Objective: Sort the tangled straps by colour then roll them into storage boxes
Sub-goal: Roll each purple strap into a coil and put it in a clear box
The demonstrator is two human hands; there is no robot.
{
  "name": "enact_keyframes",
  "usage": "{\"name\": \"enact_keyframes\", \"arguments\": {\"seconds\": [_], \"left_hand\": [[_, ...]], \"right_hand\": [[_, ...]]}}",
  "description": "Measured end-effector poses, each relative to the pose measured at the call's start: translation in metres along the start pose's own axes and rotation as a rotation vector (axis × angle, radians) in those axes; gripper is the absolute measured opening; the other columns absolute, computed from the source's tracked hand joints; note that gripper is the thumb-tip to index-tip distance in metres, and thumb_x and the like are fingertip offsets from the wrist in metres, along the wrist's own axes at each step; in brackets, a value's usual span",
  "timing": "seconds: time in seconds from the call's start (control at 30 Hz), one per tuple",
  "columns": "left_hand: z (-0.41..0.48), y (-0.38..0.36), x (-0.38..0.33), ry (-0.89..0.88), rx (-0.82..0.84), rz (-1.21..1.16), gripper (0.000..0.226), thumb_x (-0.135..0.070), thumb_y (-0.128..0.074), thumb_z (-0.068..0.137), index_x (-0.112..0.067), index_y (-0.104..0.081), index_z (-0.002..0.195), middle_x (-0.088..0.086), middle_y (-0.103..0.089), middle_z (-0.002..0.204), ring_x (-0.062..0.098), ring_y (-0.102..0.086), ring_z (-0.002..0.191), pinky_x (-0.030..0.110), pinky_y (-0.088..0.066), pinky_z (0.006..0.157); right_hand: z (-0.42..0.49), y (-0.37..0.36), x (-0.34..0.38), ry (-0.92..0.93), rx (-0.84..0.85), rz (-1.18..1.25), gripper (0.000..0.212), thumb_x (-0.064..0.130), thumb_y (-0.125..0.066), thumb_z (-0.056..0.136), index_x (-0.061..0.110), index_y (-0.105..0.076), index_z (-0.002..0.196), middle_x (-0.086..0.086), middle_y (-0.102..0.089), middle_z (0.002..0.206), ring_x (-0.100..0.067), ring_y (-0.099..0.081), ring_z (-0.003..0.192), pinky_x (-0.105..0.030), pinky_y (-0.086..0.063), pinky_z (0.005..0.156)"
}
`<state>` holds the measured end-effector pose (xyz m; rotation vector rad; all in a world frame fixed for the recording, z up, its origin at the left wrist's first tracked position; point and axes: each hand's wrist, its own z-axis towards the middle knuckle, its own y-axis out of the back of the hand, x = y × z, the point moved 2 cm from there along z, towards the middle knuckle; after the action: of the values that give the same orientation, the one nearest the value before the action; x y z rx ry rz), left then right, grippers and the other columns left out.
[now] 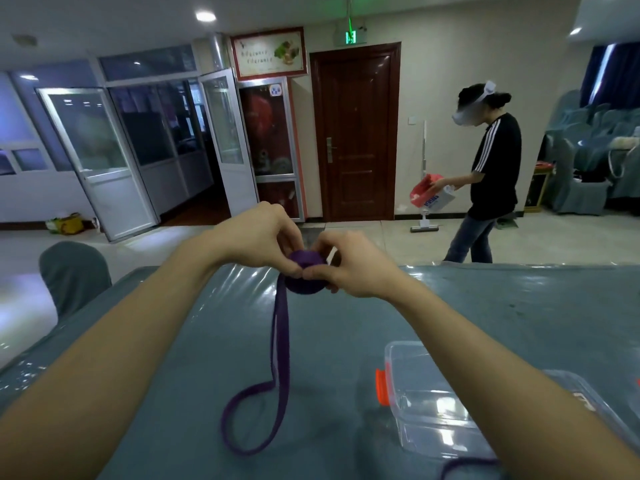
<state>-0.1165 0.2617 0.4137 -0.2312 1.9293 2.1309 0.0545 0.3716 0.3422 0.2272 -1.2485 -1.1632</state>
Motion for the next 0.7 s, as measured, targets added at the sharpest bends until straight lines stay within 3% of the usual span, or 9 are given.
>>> {"name": "enact_keyframes", "arguments": {"seconds": [0.17, 0.23, 0.37, 0.53, 0.63, 0.7], "left_hand": [[-0.017, -0.03, 0.006, -0.035, -0.329, -0.597, 0.049, -0.054, -0.098, 0.071, -0.034, -0.085, 0.113, -0.002, -0.085, 0.107, 0.019, -0.083, 0.102, 0.032, -0.065, 0.088], [-0.018, -0.043, 0.005, -0.008, -0.397, -0.761, 0.058, -0.059, -0.1, 0.065, -0.033, -0.085, 0.114, 0.004, -0.085, 0.111, 0.025, -0.083, 0.105, 0.031, -0.065, 0.087], [-0.013, -0.051, 0.005, 0.025, -0.427, -0.821, 0.062, -0.055, -0.103, 0.063, -0.03, -0.084, 0.116, 0.008, -0.085, 0.112, 0.027, -0.083, 0.104, 0.028, -0.066, 0.084], [-0.009, -0.051, 0.009, 0.121, -0.28, -0.752, 0.066, -0.051, -0.107, 0.056, -0.021, -0.086, 0.111, 0.013, -0.084, 0.112, 0.032, -0.082, 0.106, 0.053, -0.062, 0.103], [-0.006, -0.049, 0.003, 0.163, -0.187, -0.622, 0.063, -0.052, -0.107, 0.051, -0.024, -0.088, 0.104, 0.009, -0.085, 0.106, 0.029, -0.083, 0.102, 0.057, -0.06, 0.105], [-0.003, -0.05, -0.008, 0.16, -0.118, -0.481, 0.047, -0.042, -0.106, 0.06, -0.025, -0.088, 0.101, 0.005, -0.086, 0.098, 0.025, -0.084, 0.096, 0.056, -0.061, 0.103]], "right_hand": [[-0.023, 0.03, -0.015, -0.026, -0.165, 0.656, 0.031, 0.023, -0.088, 0.088, 0.005, -0.074, 0.108, -0.012, -0.078, 0.099, -0.037, -0.08, 0.073, -0.035, -0.066, 0.064], [-0.027, 0.032, -0.013, -0.033, -0.185, 0.747, 0.036, 0.024, -0.086, 0.089, -0.001, -0.071, 0.111, -0.013, -0.078, 0.098, -0.037, -0.079, 0.072, -0.032, -0.064, 0.063], [-0.034, 0.026, -0.016, -0.062, -0.229, 0.871, 0.036, 0.015, -0.077, 0.097, -0.012, -0.063, 0.118, -0.019, -0.075, 0.099, -0.039, -0.076, 0.072, -0.031, -0.065, 0.065], [-0.052, 0.009, -0.026, -0.102, -0.128, 0.838, 0.032, 0.014, -0.075, 0.101, -0.006, -0.063, 0.123, -0.024, -0.074, 0.118, -0.042, -0.079, 0.081, -0.039, -0.068, 0.072], [-0.055, 0.012, -0.03, -0.118, -0.06, 0.542, 0.034, 0.035, -0.083, 0.095, 0.016, -0.071, 0.119, -0.005, -0.078, 0.111, -0.034, -0.08, 0.068, -0.036, -0.063, 0.055], [-0.051, 0.014, -0.029, -0.089, -0.05, 0.323, 0.031, 0.042, -0.085, 0.092, 0.025, -0.074, 0.116, 0.005, -0.078, 0.105, -0.025, -0.079, 0.064, -0.031, -0.06, 0.051]]}}
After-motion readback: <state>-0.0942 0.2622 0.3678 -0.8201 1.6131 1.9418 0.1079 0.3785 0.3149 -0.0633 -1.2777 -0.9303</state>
